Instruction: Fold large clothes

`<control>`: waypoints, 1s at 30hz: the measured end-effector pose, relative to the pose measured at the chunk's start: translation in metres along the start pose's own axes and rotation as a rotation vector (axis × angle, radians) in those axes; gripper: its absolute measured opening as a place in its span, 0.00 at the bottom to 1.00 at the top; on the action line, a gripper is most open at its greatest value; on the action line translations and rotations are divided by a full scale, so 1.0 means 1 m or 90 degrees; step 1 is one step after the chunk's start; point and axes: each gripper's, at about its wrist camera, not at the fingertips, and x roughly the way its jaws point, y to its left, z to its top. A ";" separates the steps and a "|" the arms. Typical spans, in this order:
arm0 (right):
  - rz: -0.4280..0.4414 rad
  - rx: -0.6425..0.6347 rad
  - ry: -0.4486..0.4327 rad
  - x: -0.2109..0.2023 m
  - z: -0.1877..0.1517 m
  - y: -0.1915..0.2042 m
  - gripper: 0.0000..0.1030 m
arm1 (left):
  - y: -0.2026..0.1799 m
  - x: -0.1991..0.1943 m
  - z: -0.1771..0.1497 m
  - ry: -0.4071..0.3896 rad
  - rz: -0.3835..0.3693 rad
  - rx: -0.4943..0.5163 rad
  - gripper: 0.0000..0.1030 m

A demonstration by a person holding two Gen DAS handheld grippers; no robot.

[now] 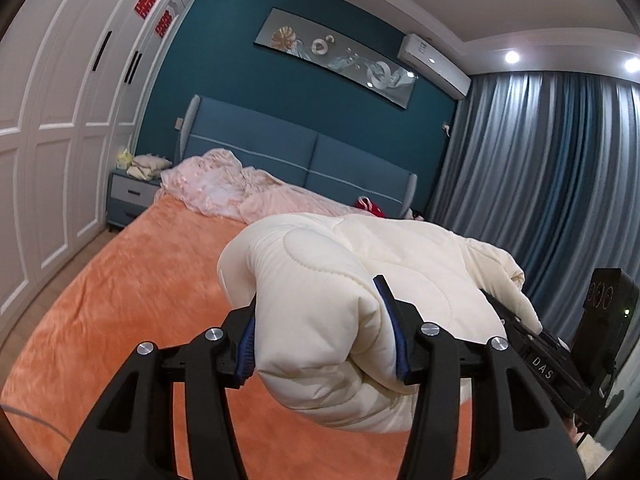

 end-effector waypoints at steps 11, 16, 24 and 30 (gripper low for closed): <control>-0.023 0.026 0.104 0.137 -0.107 -0.026 0.24 | 0.092 0.135 -0.082 0.071 0.034 -0.008 0.48; -0.012 0.055 0.244 0.150 -0.213 -0.033 0.25 | 0.120 0.147 -0.169 0.176 0.050 -0.029 0.54; 0.035 0.221 0.292 0.112 -0.232 -0.054 0.66 | 0.160 0.091 -0.206 0.261 0.016 -0.167 0.89; 0.020 0.376 0.332 0.157 -0.222 -0.089 0.82 | 0.191 0.107 -0.178 0.222 -0.005 -0.333 0.95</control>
